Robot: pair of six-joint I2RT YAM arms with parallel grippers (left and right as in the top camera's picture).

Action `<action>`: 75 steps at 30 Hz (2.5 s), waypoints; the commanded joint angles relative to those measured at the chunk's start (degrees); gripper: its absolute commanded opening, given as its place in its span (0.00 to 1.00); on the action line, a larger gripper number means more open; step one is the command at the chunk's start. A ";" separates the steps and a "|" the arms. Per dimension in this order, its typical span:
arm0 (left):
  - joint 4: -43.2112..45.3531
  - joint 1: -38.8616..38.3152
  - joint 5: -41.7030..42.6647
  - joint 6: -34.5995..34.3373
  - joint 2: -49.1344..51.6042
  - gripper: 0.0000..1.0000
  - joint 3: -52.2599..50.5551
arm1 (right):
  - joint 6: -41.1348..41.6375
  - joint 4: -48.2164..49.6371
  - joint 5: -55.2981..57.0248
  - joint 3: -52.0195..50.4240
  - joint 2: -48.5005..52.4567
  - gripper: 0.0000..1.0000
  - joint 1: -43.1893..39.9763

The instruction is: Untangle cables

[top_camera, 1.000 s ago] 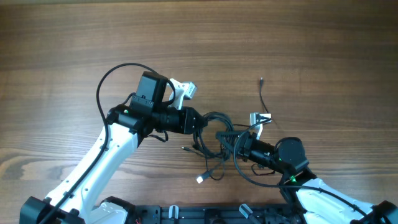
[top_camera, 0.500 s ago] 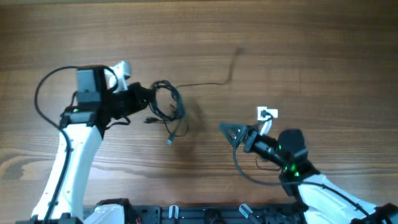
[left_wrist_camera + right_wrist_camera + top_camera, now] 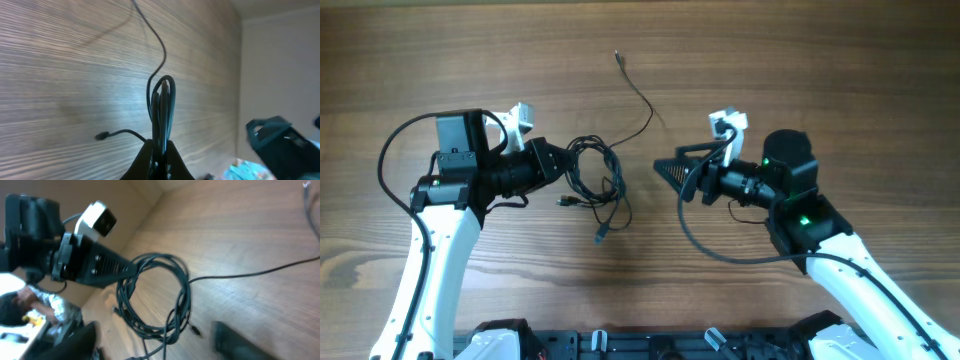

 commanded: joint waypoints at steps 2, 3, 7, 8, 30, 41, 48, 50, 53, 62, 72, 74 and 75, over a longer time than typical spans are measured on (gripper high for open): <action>0.22 -1.79 4.87 -2.95 -0.92 0.04 0.26 | -5.11 -0.35 8.24 0.94 4.11 0.59 7.39; 0.22 -2.60 4.79 -2.95 -0.92 0.04 0.26 | -5.16 -0.44 11.65 0.94 4.68 0.58 8.96; 0.28 -5.70 2.93 -3.13 -0.92 0.04 0.26 | -4.90 -0.46 19.71 0.94 6.34 0.59 13.38; 0.44 -6.10 2.95 -3.13 -0.92 0.04 0.26 | -4.83 -0.44 19.74 0.94 6.73 0.59 13.79; 2.97 -8.41 0.07 -4.61 -0.92 0.04 0.26 | 5.84 -4.52 14.73 0.94 10.69 0.15 14.03; 3.23 -8.44 -0.68 -9.16 -0.92 0.04 0.26 | 5.99 -4.74 14.51 0.94 10.69 0.18 14.03; 5.73 -8.50 -0.50 -13.31 -0.92 0.04 0.26 | 5.92 -4.72 14.43 0.94 10.69 0.16 15.63; 6.27 -8.63 -0.52 -13.62 -0.92 0.04 0.26 | 5.75 -4.63 15.06 0.94 10.69 0.05 15.87; 6.23 -9.16 -0.52 -13.60 -0.92 0.04 0.26 | 5.88 -3.04 16.39 0.94 10.69 0.04 15.80; 4.94 -8.57 -23.30 -17.31 -0.90 0.04 0.26 | 5.31 -1.95 7.39 0.94 5.88 0.04 14.95; 9.51 -6.91 -20.98 -15.93 -0.90 0.04 0.26 | 2.12 -17.16 13.64 0.94 -0.09 0.16 14.34; 11.37 -6.91 -12.13 -8.66 -0.90 0.04 0.26 | 0.50 -16.24 15.08 0.94 -0.09 0.28 14.34; 12.09 -6.91 -7.34 -4.94 -0.90 0.04 0.26 | -0.74 -14.88 15.06 0.94 -0.11 0.36 14.34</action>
